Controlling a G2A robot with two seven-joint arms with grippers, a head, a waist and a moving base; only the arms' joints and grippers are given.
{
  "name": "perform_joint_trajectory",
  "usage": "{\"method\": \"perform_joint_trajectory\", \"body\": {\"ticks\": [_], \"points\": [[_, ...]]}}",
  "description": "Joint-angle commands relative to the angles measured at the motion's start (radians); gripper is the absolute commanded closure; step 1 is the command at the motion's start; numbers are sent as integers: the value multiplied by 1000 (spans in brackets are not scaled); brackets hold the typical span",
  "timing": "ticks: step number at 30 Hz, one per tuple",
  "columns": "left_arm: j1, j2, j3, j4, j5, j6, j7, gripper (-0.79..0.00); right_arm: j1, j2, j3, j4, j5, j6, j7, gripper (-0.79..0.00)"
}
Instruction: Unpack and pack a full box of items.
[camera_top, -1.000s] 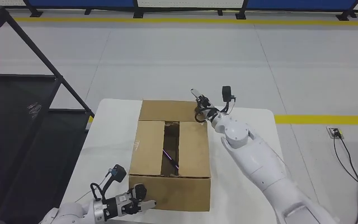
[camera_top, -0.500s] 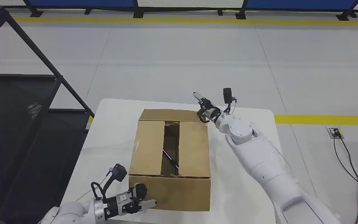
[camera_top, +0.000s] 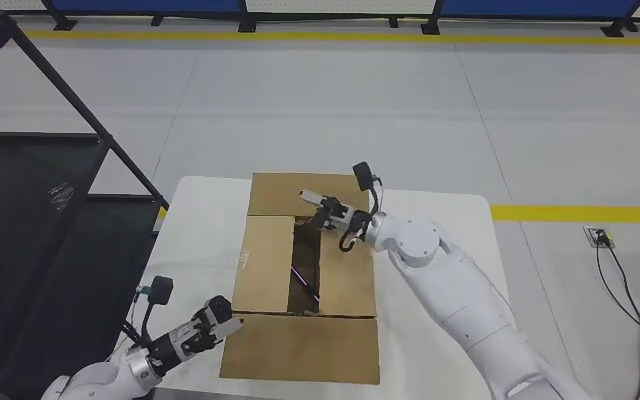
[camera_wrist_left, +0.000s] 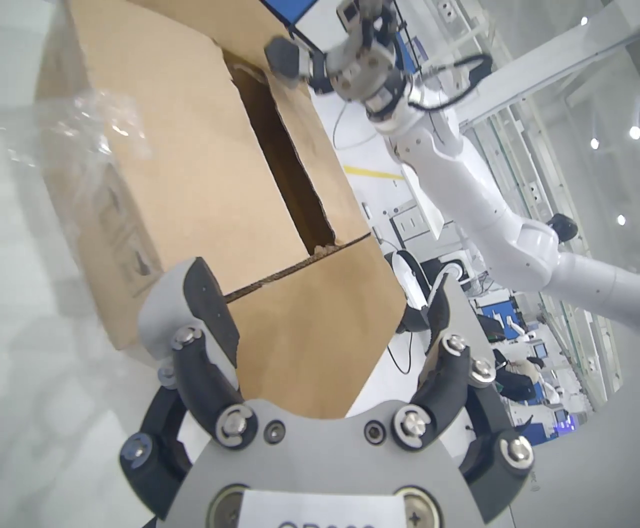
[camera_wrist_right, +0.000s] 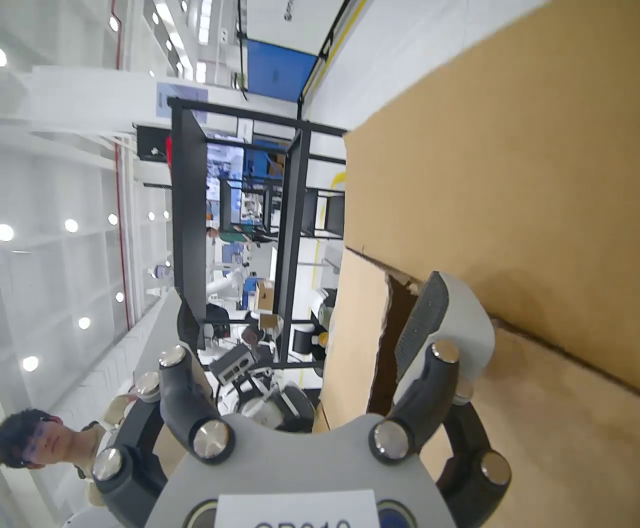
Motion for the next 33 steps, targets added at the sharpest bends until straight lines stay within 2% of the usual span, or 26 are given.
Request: {"method": "perform_joint_trajectory", "body": {"ticks": [1, 6, 15, 33], "points": [[11, 1, -17, 4, 12, 1, 18, -785, -15, 1, -10, -36, -23, 26, 21, -785], [36, 0, -33, 1, 73, 4, 72, -785, -37, -6, -38, -78, -61, 75, 41, -785], [67, -5, -22, -15, 129, 15, 147, -785, -25, -38, -80, -24, -28, 85, 74, -785], [80, -12, 45, -87, 367, 137, 211, -785, 23, -102, -39, 71, 265, 12, 172, -785]]}}
